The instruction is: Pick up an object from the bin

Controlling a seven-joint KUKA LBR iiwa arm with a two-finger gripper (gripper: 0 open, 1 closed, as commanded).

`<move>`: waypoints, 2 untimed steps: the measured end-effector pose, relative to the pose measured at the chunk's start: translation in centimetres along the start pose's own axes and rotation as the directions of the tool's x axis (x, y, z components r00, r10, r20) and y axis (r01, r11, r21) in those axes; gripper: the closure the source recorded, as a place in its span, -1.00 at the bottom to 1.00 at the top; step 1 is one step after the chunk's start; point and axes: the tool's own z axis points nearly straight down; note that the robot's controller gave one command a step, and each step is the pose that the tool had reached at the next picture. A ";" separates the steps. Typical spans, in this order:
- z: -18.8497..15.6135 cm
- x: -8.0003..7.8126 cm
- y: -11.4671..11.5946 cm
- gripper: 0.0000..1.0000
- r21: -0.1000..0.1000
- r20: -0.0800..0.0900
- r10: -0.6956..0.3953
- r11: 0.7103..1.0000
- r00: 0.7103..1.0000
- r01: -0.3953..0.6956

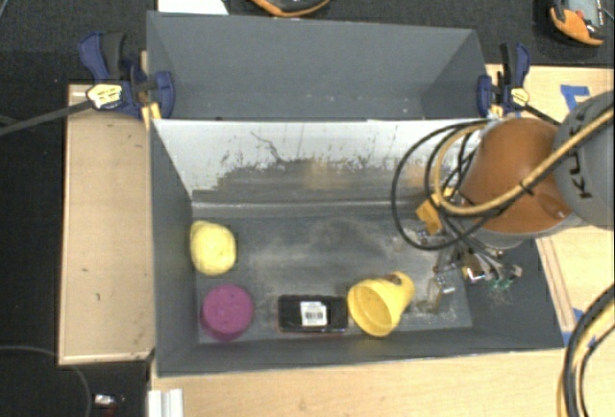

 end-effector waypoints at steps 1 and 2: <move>-6.0 2.1 0.9 -1.00 0.006 0.014 -0.044 0.999 0.999 0.044; 0.4 2.1 5.8 -1.00 -0.005 -0.006 -0.165 0.986 0.986 0.165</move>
Offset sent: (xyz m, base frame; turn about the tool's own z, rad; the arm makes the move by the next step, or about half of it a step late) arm -0.0312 0.0528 -0.0040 -0.1634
